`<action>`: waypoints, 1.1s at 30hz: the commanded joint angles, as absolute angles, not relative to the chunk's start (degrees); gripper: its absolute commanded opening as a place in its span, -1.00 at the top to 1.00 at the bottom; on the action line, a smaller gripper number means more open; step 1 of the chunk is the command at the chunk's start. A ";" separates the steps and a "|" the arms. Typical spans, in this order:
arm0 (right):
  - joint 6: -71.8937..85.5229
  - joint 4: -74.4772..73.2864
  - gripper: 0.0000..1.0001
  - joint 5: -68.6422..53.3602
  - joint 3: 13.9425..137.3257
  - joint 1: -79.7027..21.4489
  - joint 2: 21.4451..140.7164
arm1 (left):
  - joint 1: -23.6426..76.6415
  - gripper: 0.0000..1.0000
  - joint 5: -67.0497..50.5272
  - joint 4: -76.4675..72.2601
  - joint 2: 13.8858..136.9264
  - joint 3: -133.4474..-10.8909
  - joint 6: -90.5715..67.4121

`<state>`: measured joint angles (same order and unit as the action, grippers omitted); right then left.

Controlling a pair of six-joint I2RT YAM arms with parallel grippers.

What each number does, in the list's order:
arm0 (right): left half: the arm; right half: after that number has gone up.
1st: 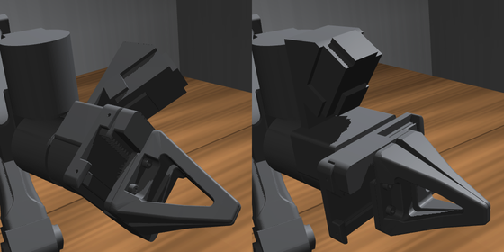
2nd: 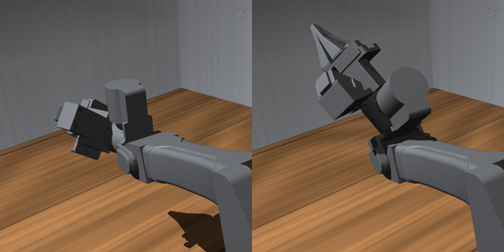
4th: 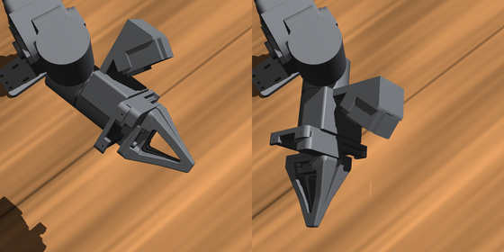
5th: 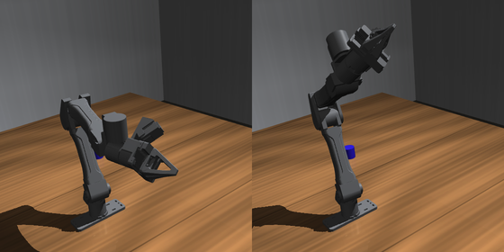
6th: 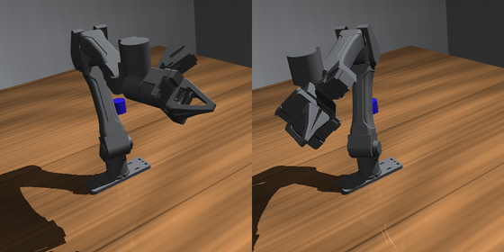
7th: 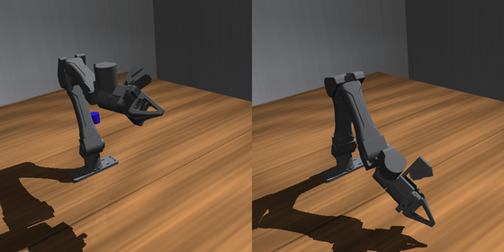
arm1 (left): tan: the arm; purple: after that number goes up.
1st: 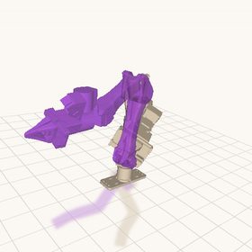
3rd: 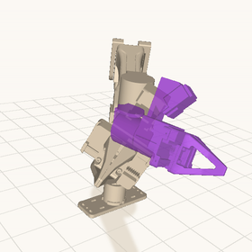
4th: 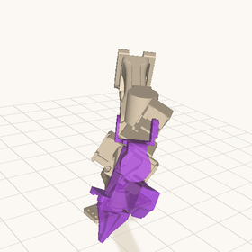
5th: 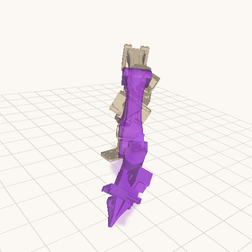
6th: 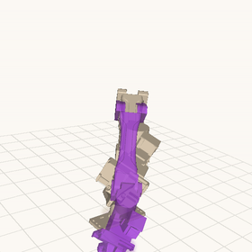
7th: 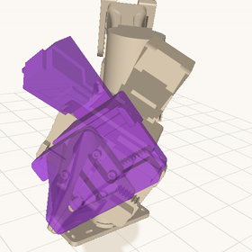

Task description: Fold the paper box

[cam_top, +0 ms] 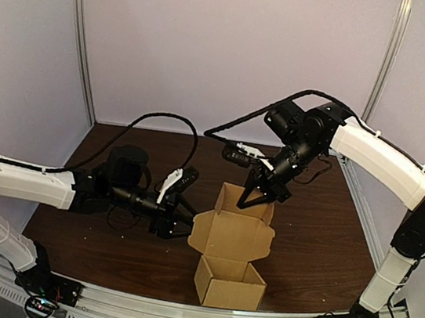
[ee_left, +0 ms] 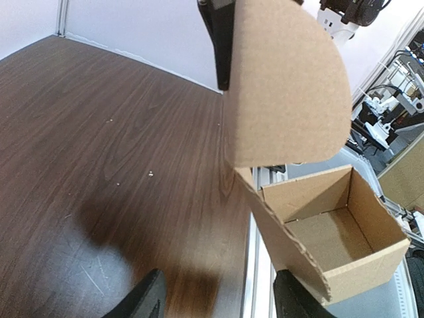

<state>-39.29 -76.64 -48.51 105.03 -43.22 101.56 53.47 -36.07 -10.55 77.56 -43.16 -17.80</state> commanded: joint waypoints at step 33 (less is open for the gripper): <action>-39.33 -75.21 1.00 -43.57 104.15 -44.56 98.79 | 54.28 -0.15 -36.69 -16.63 78.04 -43.36 -20.93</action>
